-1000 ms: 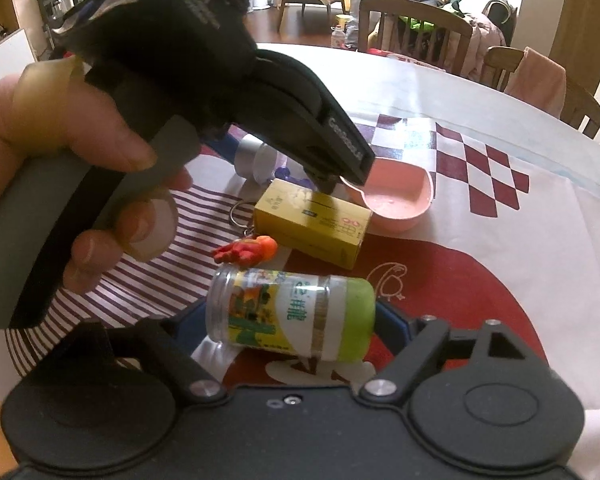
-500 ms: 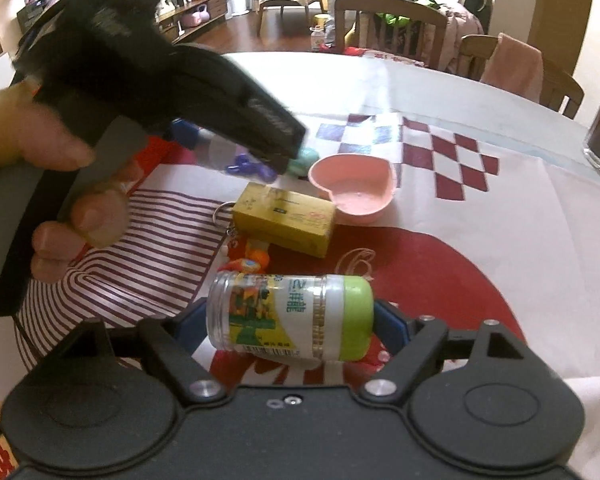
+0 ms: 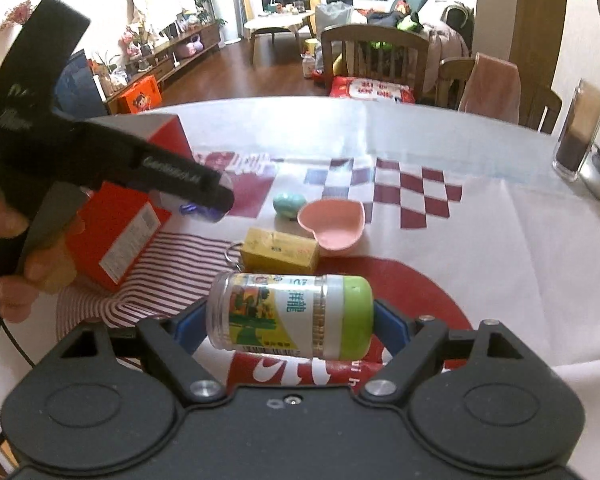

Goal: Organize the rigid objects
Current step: 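Carry the pill jar and vitamin bottle into the box and release both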

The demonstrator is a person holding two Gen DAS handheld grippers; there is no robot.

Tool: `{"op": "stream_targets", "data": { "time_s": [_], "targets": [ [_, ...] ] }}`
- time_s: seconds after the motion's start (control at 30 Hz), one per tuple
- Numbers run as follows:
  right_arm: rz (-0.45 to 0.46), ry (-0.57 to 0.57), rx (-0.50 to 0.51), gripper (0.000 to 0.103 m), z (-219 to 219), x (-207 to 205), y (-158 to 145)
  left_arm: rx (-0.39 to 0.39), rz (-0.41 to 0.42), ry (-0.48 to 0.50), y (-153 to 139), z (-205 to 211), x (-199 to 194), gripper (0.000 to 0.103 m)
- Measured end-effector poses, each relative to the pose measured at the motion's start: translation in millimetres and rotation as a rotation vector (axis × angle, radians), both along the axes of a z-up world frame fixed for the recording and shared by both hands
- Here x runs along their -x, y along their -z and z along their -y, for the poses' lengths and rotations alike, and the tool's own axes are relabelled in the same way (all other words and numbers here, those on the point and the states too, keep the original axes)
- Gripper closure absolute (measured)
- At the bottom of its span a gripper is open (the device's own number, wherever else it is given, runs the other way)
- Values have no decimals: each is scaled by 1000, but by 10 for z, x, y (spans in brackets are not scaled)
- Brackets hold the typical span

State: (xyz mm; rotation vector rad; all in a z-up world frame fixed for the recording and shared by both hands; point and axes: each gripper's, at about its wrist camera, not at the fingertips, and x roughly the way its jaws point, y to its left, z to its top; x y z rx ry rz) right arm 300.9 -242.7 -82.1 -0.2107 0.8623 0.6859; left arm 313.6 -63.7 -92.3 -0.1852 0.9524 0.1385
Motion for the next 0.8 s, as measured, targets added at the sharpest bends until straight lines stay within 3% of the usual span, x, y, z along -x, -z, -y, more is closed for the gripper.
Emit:
{"op": "stream_targets", "data": {
  "time_s": [0.47, 0.8],
  "targets": [
    [61, -87, -29, 19, -473, 326, -461, -47, 100, 24, -475, -373, 665, 35],
    [90, -132, -58, 19, -1002, 527, -653, -46, 99, -25, -555, -1030, 1043, 35]
  ]
}}
